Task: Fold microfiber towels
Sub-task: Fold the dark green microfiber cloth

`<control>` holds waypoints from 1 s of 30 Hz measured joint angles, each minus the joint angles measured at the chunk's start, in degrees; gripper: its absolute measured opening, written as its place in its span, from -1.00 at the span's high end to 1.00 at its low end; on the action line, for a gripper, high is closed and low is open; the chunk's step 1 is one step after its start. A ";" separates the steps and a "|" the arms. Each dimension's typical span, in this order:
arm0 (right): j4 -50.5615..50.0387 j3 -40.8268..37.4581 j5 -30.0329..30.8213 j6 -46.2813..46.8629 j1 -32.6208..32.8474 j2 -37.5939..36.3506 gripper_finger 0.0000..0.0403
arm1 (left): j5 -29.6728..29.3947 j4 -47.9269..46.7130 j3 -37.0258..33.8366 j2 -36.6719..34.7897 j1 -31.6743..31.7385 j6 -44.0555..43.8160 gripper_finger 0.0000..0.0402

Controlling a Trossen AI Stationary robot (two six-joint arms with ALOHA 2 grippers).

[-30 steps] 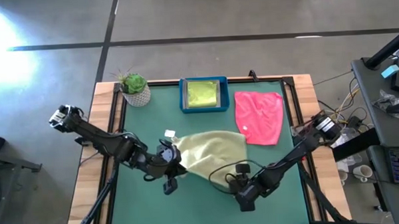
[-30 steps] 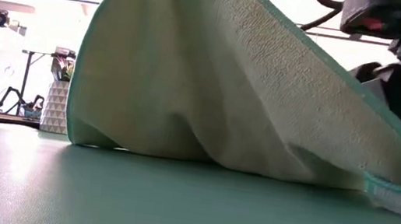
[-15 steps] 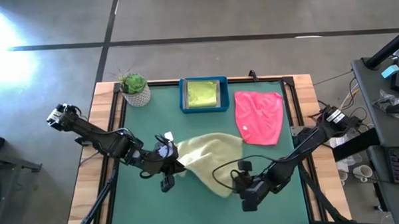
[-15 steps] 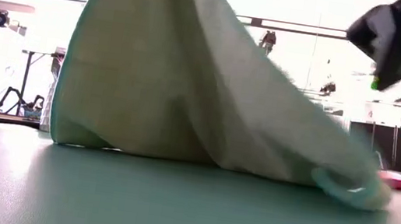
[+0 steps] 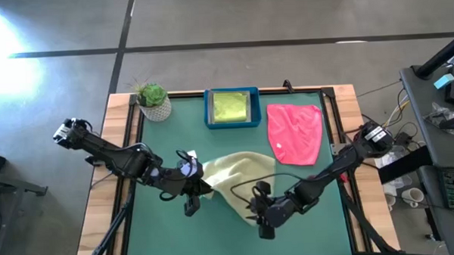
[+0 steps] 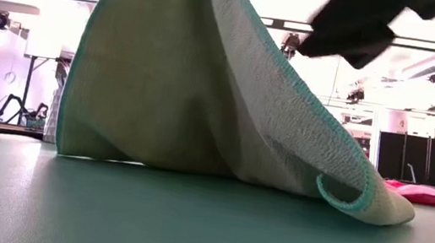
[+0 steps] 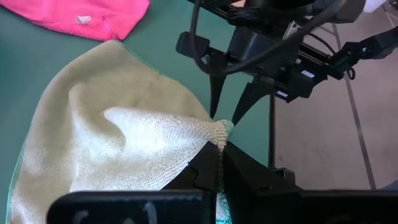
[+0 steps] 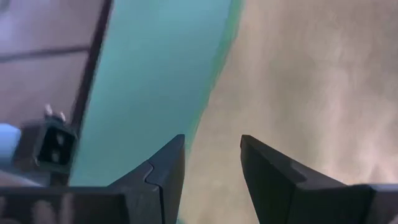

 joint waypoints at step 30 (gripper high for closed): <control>-1.46 7.69 16.61 9.24 -5.22 0.00 0.28 | -2.03 6.30 0.38 0.00 4.13 7.38 0.99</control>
